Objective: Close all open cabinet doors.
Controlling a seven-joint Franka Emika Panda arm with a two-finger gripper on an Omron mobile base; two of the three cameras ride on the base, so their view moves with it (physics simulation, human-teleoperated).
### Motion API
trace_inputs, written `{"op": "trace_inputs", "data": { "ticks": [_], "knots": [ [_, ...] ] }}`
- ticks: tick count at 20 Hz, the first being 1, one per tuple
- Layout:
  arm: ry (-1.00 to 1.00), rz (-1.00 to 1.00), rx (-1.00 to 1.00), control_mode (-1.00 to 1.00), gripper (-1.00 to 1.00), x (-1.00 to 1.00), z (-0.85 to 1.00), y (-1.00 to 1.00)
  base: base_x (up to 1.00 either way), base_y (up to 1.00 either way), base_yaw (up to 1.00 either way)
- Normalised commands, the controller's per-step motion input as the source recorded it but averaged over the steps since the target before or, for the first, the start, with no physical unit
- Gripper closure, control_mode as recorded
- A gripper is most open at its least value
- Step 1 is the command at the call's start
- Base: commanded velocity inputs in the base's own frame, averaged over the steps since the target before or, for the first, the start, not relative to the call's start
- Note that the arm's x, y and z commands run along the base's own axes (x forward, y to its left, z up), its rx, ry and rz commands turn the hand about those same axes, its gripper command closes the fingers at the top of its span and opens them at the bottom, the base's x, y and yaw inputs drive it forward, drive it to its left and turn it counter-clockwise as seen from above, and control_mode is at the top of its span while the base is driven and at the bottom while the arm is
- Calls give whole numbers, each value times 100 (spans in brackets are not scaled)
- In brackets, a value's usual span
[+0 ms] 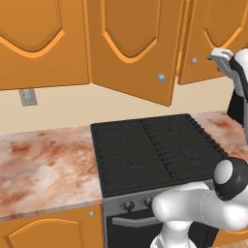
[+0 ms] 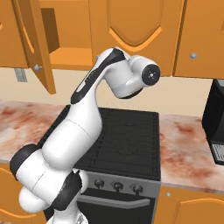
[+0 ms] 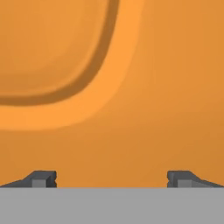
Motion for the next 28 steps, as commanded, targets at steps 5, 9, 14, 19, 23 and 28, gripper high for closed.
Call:
{"op": "trace_inputs", "data": {
  "ticks": [5, 9, 14, 19, 23, 28],
  "knots": [
    [1, -8, 0, -100, -100, 85, -15, 31, 0, 0, 0],
    [2, -5, 0, -100, -100, 71, -21, 8, 0, 0, 0],
    [8, -1, 0, -100, -100, 49, -20, -6, 0, 0, 0],
    [14, 0, 0, -100, -100, 16, -19, -10, 0, 0, 0],
    [2, 2, 0, -100, -100, -67, -3, 0, 0, 0, 0],
    [0, 7, -1, -100, -100, -100, -1, 1, 0, 0, 0]
  ]
}}
